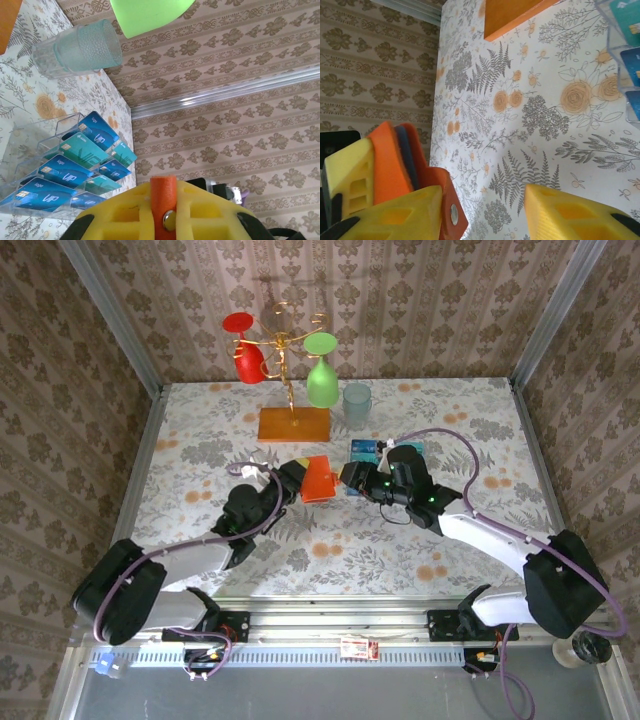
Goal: Put the credit cards into the card holder
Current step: Open the card holder at the bottom-center of the table.
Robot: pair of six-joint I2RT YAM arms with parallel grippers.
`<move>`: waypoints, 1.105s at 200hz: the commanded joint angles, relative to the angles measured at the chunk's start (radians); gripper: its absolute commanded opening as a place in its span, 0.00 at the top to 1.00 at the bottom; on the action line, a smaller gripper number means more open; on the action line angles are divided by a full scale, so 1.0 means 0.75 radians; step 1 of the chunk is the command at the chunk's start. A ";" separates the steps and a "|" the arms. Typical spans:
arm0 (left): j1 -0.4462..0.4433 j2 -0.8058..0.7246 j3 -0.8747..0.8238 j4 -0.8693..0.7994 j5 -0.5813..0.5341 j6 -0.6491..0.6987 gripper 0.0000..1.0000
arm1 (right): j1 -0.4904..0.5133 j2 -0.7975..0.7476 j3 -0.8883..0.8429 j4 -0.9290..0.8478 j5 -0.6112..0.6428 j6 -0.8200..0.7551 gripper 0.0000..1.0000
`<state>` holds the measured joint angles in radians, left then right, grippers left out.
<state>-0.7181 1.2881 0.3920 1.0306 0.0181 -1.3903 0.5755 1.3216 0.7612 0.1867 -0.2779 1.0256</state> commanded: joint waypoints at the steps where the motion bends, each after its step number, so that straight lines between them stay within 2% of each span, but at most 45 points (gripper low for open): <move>1: 0.009 0.040 0.001 0.179 -0.024 -0.071 1.00 | -0.001 -0.007 -0.022 0.086 -0.040 0.034 0.55; 42: 0.001 0.139 0.013 0.336 -0.040 -0.149 1.00 | -0.002 -0.002 -0.031 0.150 -0.072 0.078 0.58; 97: -0.008 0.117 0.062 0.336 -0.053 -0.142 1.00 | -0.005 0.004 -0.074 0.223 -0.085 0.127 0.63; 152: -0.022 0.123 0.087 0.336 -0.058 -0.143 1.00 | -0.015 0.016 -0.068 0.262 -0.113 0.153 0.63; 221: -0.033 0.159 0.139 0.338 -0.053 -0.149 1.00 | -0.029 0.085 -0.093 0.575 -0.264 0.350 0.63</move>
<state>-0.7258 1.3972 0.4454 1.2209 -0.0372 -1.4895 0.5507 1.3643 0.6975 0.4759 -0.3958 1.2137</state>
